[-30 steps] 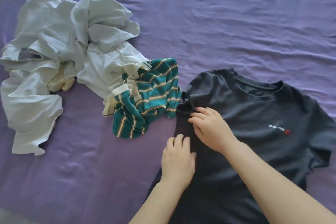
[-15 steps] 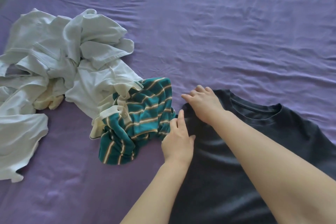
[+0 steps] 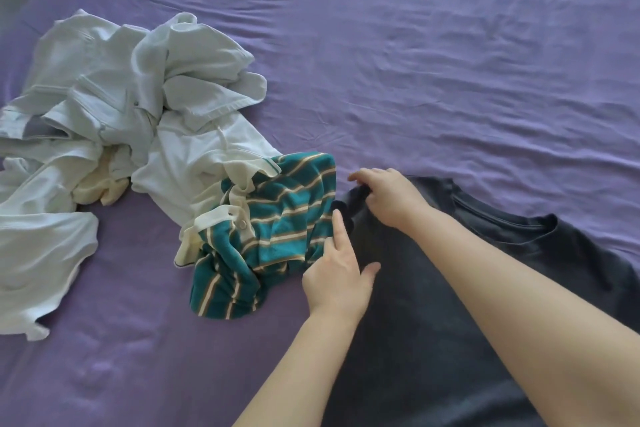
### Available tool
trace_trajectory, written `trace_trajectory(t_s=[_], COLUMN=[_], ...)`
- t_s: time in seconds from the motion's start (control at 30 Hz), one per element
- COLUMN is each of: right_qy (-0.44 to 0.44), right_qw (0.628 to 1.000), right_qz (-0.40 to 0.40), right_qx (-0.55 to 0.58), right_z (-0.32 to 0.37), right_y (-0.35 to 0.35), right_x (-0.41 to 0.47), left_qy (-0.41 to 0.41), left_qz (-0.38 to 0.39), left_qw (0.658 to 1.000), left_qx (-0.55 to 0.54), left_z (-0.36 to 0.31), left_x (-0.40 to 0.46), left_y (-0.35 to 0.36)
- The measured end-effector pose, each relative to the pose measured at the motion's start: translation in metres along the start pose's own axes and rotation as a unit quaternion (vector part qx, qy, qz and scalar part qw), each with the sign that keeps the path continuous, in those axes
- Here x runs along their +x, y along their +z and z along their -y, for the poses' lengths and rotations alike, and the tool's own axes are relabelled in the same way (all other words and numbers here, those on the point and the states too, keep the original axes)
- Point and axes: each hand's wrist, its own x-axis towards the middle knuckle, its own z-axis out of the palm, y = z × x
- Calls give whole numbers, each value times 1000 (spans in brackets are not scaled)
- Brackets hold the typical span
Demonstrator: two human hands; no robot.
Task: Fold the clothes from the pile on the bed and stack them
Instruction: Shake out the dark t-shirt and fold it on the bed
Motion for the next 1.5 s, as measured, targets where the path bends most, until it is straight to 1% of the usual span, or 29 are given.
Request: trace_trajectory(t_s=[0.07, 0.1, 0.13, 0.23, 0.27, 0.37, 0.4, 0.47, 0.53, 0.57, 0.63, 0.7, 0.77, 0.83, 0.87, 0.9, 0.93, 0.97, 1.03, 1.07, 1.13, 1.2, 1.37, 1.43, 1.5], right_qy=[-45, -56, -56, -21, -18, -35, -38, -27, -16, -12, 2, 17, 7, -29, -38, -29, 6, 58, 150, 174, 170, 150, 164, 152, 131], right_qw=[996, 994, 995, 998, 996, 995, 994, 992, 991, 992, 997, 999, 997, 994, 993, 994, 996, 993, 962, 951, 957, 968, 969, 980, 991], right_qz=[29, 32, 27, -1, -13, -49, -60, -76, -88, -89, -70, -38, -52, -70, -70, -71, -78, -98, -145, -148, -121, -100, -121, -87, -41], right_qx=[-74, -89, -79, 57, 84, 76, 79, 101, 102, 89, 45, -7, -48, -78, -89, -82, -40, 33, 177, 208, 200, 177, 142, 90, -4], right_z=[5, 7, 8, 5, 1, -10, -14, -22, -29, -32, -38, -40, -36, -32, -30, -28, -26, -23, -19, -18, -15, -10, -4, -2, 1], right_y=[3, 3, 2, -10, -15, -29, -32, -36, -35, -33, -25, -16, -10, -3, 1, 5, 9, 10, 9, 7, 5, 7, 12, 14, 17], right_x=[-2, -3, -3, -7, -10, -24, -29, -43, -58, -64, -75, -85, -93, -98, -98, -98, -96, -93, -88, -86, -83, -81, -69, -64, -61], left_qy=[6, -3, -15, -40, -42, -31, -8, 78, 157, 183, 207, 217, 224, 234, 235, 233, 229, 224, 204, 188, 154, 139, 148, 135, 115], left_qz=[-4, -10, -15, -22, -22, -30, -40, -76, -104, -103, -67, 0, 35, 58, 70, 80, 85, 84, 63, 45, 2, -17, 10, 16, 18], left_qw=[1000, 1000, 1000, 999, 998, 998, 998, 994, 979, 973, 969, 967, 965, 961, 961, 962, 964, 967, 976, 981, 988, 990, 989, 990, 992], left_qx=[22, 25, 19, -17, -29, -46, -44, 13, 77, 93, 115, 131, 135, 134, 130, 119, 105, 88, 48, 28, 13, 26, -11, -35, -43], left_z=[0, 0, 0, -1, -2, -2, -2, -2, -1, -1, -2, -5, -8, -11, -12, -12, -12, -11, -8, -6, -3, -4, -5, -2, 0], left_x=[-3, -4, -4, -7, -9, -14, -16, -23, -28, -31, -35, -39, -37, -33, -33, -32, -32, -34, -34, -34, -28, -22, -19, -20, -20], left_y=[4, 5, 5, 0, -1, -7, -9, -9, -9, -7, -1, 4, 10, 15, 17, 19, 20, 21, 21, 19, 13, 6, -3, -3, -4])
